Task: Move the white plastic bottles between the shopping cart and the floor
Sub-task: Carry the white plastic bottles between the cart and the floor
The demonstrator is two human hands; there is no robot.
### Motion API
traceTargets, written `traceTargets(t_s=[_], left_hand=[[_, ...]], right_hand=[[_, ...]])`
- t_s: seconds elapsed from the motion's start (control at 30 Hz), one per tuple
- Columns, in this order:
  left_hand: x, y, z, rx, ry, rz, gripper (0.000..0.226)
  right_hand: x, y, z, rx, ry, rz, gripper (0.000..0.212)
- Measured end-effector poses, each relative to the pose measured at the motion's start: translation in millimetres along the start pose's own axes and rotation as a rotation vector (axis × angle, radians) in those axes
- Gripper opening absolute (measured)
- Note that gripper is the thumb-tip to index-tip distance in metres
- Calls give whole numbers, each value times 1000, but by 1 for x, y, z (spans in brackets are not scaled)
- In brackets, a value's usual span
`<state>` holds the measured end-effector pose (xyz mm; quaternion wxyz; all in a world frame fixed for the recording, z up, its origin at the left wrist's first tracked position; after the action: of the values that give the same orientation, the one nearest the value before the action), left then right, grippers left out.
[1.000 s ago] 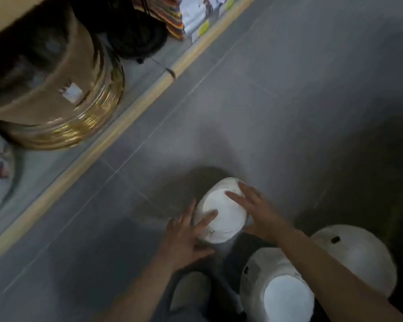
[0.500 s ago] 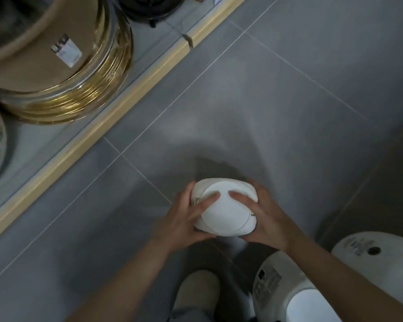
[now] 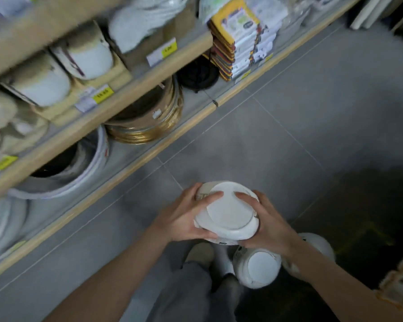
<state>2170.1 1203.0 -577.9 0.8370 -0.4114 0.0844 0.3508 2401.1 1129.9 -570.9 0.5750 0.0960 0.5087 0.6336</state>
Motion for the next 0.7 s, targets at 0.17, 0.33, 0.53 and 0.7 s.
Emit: traceTargets(t_s=[0.17,0.33,0.53,0.7], left_hand=[[-82,-78,69,50,-59,57,92],[-156,-126,90,-98,-195,12,84],[-258,-161,100,-411,-551,187,64],[-342,-169,102,-623,-908,324,56]], right_hand=[[-72,105,36,92,1,-32,108],[-121,170,33,162,10,-7,104],[-144,261,32,440,75,61,95],[-131,349,7,437,195,144,75]])
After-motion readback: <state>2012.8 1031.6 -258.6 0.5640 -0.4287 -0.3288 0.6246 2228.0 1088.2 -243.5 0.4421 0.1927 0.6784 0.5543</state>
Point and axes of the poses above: each hand's wrist, its own x-axis towards the middle knuckle, its own z-axis out of the back of the hand, y = z × x, the point moved 2 cm from there along x, towards the middle knuckle, and after that the axes turned 9 degrees about y, right-handed, at the moved point
